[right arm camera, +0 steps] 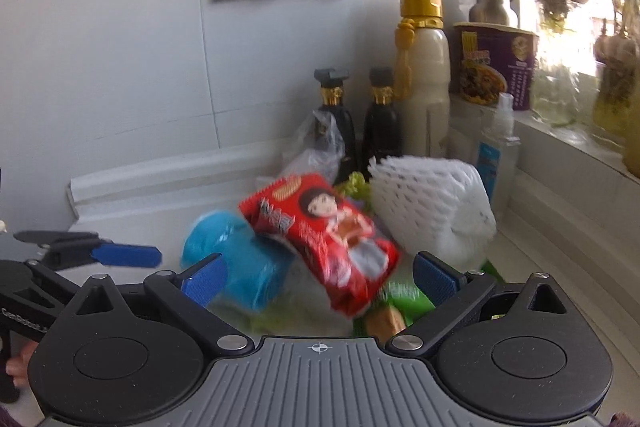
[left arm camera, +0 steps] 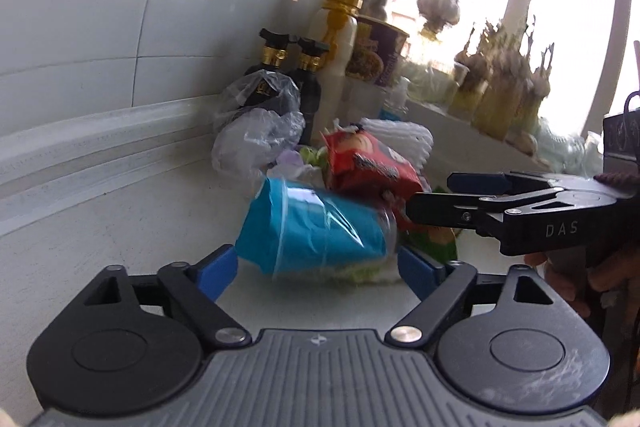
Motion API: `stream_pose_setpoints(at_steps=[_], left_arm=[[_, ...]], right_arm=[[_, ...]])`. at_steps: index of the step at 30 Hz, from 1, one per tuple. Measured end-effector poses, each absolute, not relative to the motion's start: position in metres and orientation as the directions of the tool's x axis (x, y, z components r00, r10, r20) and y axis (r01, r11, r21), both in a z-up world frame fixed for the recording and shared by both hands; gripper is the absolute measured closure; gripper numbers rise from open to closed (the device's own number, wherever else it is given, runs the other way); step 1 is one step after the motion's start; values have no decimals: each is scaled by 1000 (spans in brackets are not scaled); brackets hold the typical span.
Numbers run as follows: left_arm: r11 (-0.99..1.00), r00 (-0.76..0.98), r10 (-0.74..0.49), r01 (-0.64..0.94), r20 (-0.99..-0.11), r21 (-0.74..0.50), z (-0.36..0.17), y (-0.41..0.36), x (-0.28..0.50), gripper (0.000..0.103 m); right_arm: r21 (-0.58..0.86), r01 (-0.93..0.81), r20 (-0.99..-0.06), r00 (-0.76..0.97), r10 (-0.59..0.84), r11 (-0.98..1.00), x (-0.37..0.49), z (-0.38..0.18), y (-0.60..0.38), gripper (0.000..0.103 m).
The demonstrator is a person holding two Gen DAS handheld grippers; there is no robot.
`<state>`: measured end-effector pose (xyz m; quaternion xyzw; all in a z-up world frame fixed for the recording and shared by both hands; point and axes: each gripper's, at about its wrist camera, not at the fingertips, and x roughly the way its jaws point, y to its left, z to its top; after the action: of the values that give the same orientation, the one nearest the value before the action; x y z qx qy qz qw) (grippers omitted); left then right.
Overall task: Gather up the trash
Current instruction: 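Grasp the blue plastic cup with left tool while right tool grasps red wrapper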
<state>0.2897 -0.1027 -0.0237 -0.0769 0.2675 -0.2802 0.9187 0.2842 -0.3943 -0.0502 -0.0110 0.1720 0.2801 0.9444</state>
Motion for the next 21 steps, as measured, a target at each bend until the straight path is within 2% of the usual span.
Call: stream_pose_setpoints(at_steps=[8,11,13,17,18,19,20,21], left_arm=[[765,641,-633,431,-435,-479,-32,-92,313,49],[755,629,-641,413,-440,-509,-34,-92,317,56],[741,620,-653,403,-436,-537,-35,-90,320,65],[705,603,-678,372,-420,-604,-37,-84,324,74],[698,601,-682,366,-416,-615,-37,-82,324,79],[693,601,-685,364,-412,-622,-37,-81,324,83],[691,602,-686,364,-407,-625,-36,-80,323,85],[690,605,-686,365,-405,-625,-35,-80,322,89]], right_arm=[[92,-513,-344,788,510,854,307,-48,-388,5],[104,-500,-350,791,502,860,312,-50,-387,9],[113,-493,-352,792,499,863,315,-51,-387,13],[136,-488,-348,791,503,862,318,-52,-387,20],[138,-487,-348,792,502,863,318,-51,-387,29],[139,-482,-351,793,498,865,318,-51,-386,48],[140,-472,-363,793,488,871,318,-51,-385,57],[142,-461,-373,795,479,876,319,-51,-385,58]])
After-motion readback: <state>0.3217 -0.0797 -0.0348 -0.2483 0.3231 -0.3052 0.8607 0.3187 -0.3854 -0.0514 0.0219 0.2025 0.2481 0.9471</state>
